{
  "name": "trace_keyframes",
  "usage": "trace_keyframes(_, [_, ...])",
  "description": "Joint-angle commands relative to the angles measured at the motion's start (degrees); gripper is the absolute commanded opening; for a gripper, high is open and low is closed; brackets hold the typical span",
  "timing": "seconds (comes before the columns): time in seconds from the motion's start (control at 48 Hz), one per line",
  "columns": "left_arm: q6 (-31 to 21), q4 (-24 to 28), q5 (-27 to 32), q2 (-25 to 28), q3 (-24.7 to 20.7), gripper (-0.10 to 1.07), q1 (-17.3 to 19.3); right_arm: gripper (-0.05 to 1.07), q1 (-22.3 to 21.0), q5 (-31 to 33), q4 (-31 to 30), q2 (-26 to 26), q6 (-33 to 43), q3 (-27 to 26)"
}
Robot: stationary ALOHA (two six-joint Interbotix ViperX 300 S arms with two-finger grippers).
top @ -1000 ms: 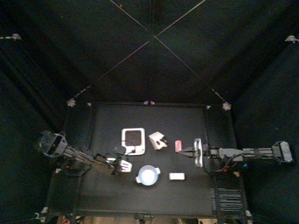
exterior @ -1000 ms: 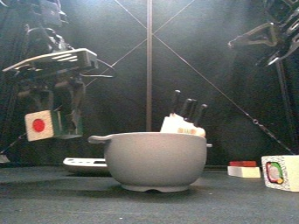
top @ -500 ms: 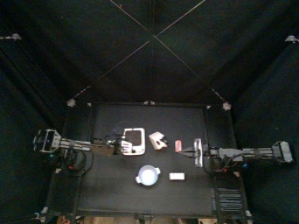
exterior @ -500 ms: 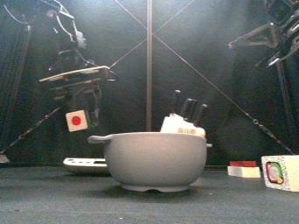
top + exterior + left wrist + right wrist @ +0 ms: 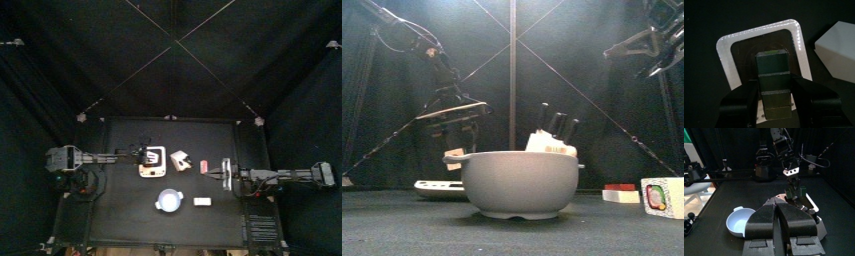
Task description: Put green sushi roll on stove
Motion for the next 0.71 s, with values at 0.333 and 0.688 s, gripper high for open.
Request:
trace_keyframes(0.333, [2.8, -2.1, -2.1, 1.8, -2.0, 0.65, 1.8, 0.04, -0.4, -0.4, 0.0, 0.6, 0.1, -0.5])
trace_keyframes(0.688, [2.9, -2.0, -2.2, 1.8, -2.1, 0.84, 1.9, 0.04, -0.5, -0.4, 0.0, 0.6, 0.1, -0.4])
